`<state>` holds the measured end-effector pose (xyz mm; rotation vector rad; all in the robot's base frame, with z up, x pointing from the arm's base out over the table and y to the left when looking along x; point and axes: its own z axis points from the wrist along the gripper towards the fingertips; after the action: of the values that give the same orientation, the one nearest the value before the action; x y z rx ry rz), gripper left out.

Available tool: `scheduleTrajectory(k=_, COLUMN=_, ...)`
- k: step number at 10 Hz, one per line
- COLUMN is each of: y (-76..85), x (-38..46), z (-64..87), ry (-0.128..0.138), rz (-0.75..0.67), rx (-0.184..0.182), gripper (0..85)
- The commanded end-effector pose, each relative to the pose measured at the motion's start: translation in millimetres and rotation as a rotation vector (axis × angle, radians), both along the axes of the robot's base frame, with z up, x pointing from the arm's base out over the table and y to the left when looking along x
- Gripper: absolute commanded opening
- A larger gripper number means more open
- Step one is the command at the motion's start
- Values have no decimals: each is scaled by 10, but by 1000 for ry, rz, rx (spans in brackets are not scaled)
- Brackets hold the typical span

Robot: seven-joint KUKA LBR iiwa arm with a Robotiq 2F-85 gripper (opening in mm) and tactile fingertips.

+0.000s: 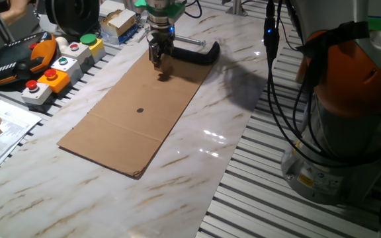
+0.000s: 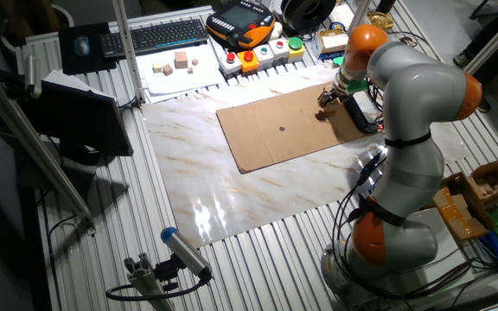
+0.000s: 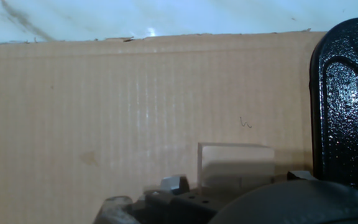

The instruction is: Hold a small block with the gripper and sweep it from left to right on the table

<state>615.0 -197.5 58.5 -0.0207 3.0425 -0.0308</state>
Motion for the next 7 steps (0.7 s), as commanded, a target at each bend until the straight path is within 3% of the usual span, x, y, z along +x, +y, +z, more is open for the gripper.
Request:
scheduleTrajectory(k=1, y=-1, x=0, z=0, ry=0, rz=0, rx=0, gripper=850)
scheduleTrajectory(k=7, y=-4, x=3, z=-35, ry=0, rz=-4, rx=2, gripper=850)
